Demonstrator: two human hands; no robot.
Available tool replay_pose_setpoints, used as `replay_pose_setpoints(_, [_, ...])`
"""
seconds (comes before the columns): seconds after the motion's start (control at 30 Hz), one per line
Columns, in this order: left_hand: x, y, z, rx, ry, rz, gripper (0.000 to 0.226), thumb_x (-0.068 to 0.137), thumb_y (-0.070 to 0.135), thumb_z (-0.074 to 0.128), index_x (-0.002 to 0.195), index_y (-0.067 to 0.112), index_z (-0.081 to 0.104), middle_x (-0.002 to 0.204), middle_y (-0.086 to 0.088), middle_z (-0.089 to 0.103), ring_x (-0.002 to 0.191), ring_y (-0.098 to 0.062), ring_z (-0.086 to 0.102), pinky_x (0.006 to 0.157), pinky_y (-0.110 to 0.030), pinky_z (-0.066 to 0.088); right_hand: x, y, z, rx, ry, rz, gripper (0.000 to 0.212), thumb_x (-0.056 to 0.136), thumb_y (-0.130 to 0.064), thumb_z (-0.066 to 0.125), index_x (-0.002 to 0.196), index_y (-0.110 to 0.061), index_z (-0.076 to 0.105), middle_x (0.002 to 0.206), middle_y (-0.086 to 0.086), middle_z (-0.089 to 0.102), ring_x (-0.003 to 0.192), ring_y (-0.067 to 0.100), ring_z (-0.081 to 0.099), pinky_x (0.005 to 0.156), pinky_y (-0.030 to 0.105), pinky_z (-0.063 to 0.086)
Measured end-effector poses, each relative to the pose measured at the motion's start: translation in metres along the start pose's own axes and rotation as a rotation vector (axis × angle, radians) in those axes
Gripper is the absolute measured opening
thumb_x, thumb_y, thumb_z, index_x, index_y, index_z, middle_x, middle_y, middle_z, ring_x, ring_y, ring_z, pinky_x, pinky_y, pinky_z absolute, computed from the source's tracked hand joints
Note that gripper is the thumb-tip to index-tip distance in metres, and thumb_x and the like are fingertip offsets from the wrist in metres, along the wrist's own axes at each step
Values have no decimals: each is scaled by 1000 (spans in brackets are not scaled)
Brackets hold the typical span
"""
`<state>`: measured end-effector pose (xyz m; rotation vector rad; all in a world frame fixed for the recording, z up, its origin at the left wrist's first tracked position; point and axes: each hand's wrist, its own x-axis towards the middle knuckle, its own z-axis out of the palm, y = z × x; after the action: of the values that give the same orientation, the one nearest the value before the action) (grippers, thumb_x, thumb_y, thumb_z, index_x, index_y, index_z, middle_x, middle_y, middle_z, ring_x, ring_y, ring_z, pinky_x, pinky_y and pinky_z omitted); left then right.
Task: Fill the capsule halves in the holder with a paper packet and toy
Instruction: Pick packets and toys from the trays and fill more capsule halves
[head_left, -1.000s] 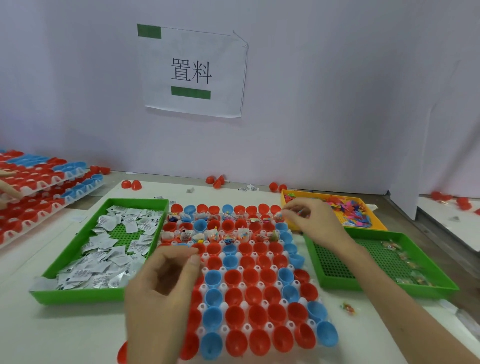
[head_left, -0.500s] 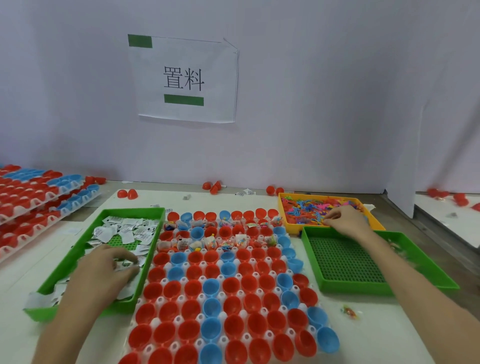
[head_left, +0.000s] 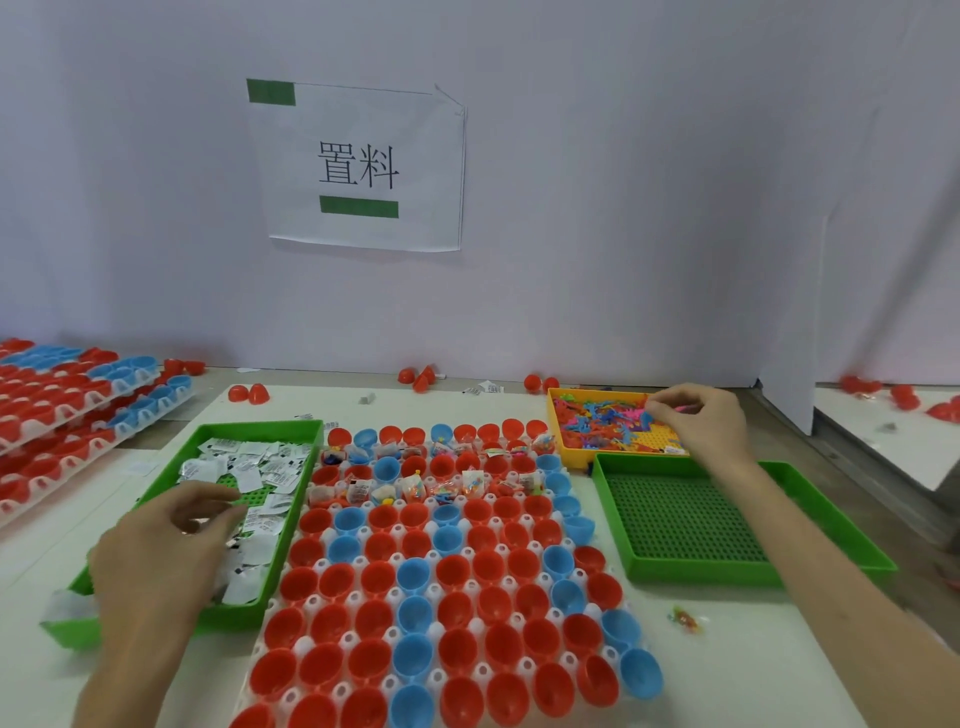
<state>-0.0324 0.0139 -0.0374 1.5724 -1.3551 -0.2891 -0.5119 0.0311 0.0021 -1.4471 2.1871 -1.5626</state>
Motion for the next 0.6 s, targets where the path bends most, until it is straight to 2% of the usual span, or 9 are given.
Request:
replay_pose_setpoints(0.07, [1,-2,0,-74,-4,-20,22,79,15,82,73,31,68,78,10,71,67,-6,59,73,-43,58,-12,-11,-4,157,9,40,10,86,-14,76,79,-20,73,74,-3,70,62,5,59,61,20,44])
replay_pose_setpoints(0.13, [1,-3,1,-113,-29,-29,19,81,15,81,77,28,67,82,7,72,68,-9,60,60,-35,59,-28,-23,-7,317,-4,107,3,88,-14,74,86,-14,72,74,2,71,56,6,61,58,22,48])
replay_pose_setpoints(0.17, [0,-4,1,-112,-30,-20,18,82,15,80,78,26,67,83,6,72,70,-9,60,52,-32,55,-38,-29,-7,377,0,131,3,89,-14,73,89,-12,72,74,1,71,55,4,61,58,21,48])
replay_pose_setpoints(0.2, [-1,-4,1,-112,-25,-12,16,83,15,79,81,26,67,84,5,72,73,-5,61,49,-32,54,-49,-35,-6,419,3,153,5,89,-15,73,91,-11,71,74,-1,71,55,3,61,58,21,48])
replay_pose_setpoints(0.3, [-3,-2,0,-183,17,-2,13,86,15,75,92,22,66,93,-4,72,77,4,62,66,-32,53,-84,-54,2,485,-63,169,2,88,-20,74,89,-19,72,75,-7,72,61,2,63,58,18,49])
replay_pose_setpoints(0.4, [-7,6,-1,-249,40,13,12,88,14,73,97,20,67,95,-10,72,78,-11,67,73,-32,53,-114,-69,17,548,-193,147,3,87,-19,73,88,-17,72,77,-8,73,65,4,65,60,13,50])
replay_pose_setpoints(0.43, [-8,8,-1,-261,37,19,13,88,13,73,98,19,66,97,-12,72,75,-18,69,74,-28,53,-121,-72,22,555,-233,142,2,88,-17,73,88,-15,71,77,-6,72,66,6,65,61,15,51])
replay_pose_setpoints(0.53, [-10,14,-4,-253,19,26,15,89,10,72,101,16,66,102,-12,72,79,-31,70,72,-13,51,-133,-76,30,582,-309,151,4,91,-16,70,90,-12,69,77,-3,72,65,12,65,62,20,53])
replay_pose_setpoints(0.6, [-11,19,-8,-267,32,56,16,88,11,73,100,19,66,101,-11,72,70,-21,68,69,-20,51,-135,-77,29,617,-328,166,5,91,-18,69,91,-13,68,78,-1,72,65,14,65,62,21,52])
